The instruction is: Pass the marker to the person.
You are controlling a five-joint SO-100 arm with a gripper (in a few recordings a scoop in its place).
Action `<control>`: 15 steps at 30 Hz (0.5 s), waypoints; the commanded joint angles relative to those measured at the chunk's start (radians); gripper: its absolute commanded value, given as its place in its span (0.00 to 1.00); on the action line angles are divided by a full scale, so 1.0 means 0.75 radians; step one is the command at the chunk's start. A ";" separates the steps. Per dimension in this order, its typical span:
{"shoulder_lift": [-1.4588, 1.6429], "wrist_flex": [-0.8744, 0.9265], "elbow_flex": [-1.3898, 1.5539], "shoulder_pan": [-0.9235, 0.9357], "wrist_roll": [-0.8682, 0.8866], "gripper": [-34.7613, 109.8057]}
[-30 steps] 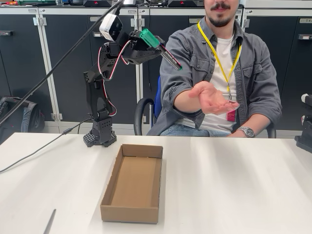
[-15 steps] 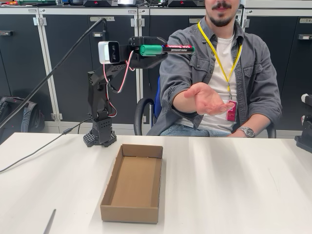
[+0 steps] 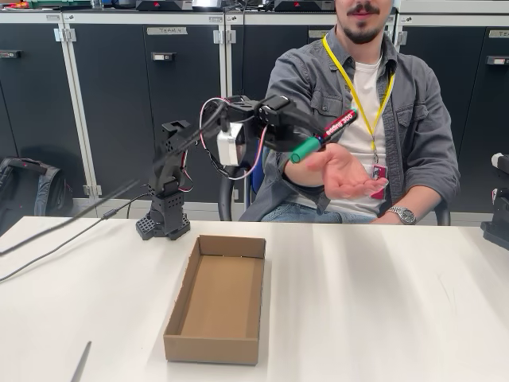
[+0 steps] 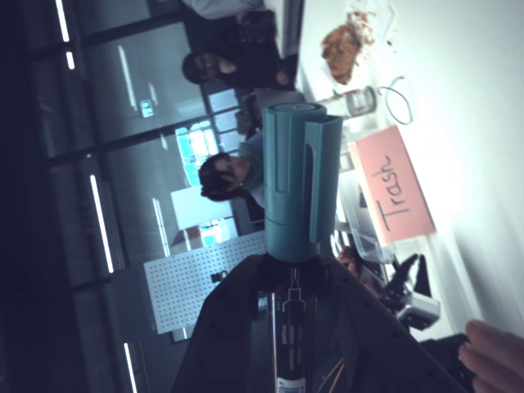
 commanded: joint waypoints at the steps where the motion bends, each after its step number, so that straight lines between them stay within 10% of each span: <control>1: -0.002 0.076 -0.078 -0.102 0.031 0.21; 15: -0.074 0.286 -0.029 -0.389 -0.115 0.21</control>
